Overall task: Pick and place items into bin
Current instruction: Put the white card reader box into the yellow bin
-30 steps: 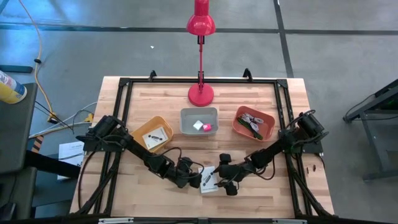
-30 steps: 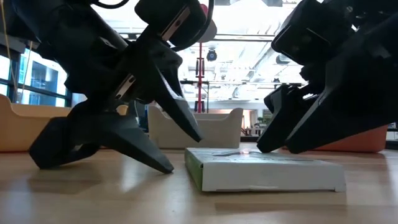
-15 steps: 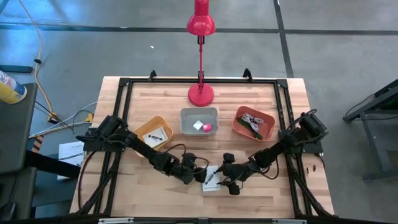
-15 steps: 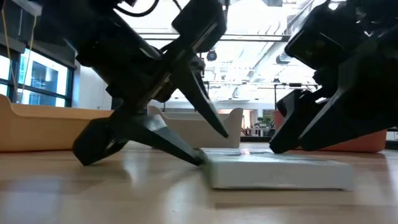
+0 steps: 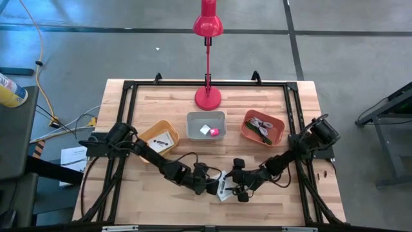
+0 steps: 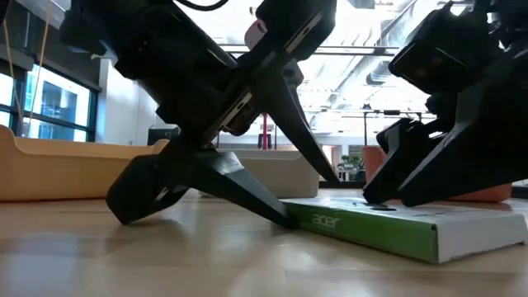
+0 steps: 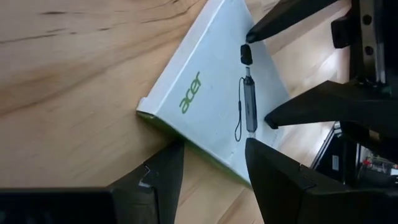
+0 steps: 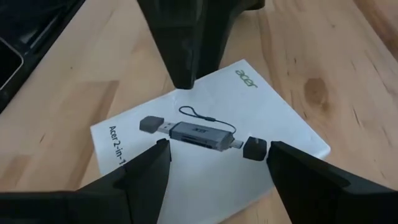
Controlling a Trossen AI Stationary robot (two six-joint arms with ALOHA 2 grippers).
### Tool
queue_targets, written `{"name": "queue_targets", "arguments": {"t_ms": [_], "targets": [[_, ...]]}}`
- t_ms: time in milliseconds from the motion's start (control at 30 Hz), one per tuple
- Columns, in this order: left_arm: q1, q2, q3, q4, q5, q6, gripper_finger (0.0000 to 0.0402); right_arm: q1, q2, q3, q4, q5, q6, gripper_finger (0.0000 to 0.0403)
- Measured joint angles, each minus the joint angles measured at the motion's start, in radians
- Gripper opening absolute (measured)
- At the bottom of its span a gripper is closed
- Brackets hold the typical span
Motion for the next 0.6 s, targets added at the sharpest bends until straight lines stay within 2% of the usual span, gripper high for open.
{"name": "queue_targets", "arguments": {"t_ms": [200, 433, 600], "targets": [[0.001, -0.001, 0.002, -0.031, 0.008, 0.001, 0.0161, 0.000, -0.090, -0.002, -0.043, -0.024, -0.084, 0.0259], [0.002, -0.002, 0.002, -0.038, 0.005, 0.008, 0.0161, -0.015, -0.228, -0.002, -0.278, -0.064, -0.114, 0.0259], [0.002, -0.002, 0.001, -0.039, 0.005, 0.012, 0.0161, -0.015, -0.281, 0.000, -0.358, -0.094, -0.124, 0.0259]]}}
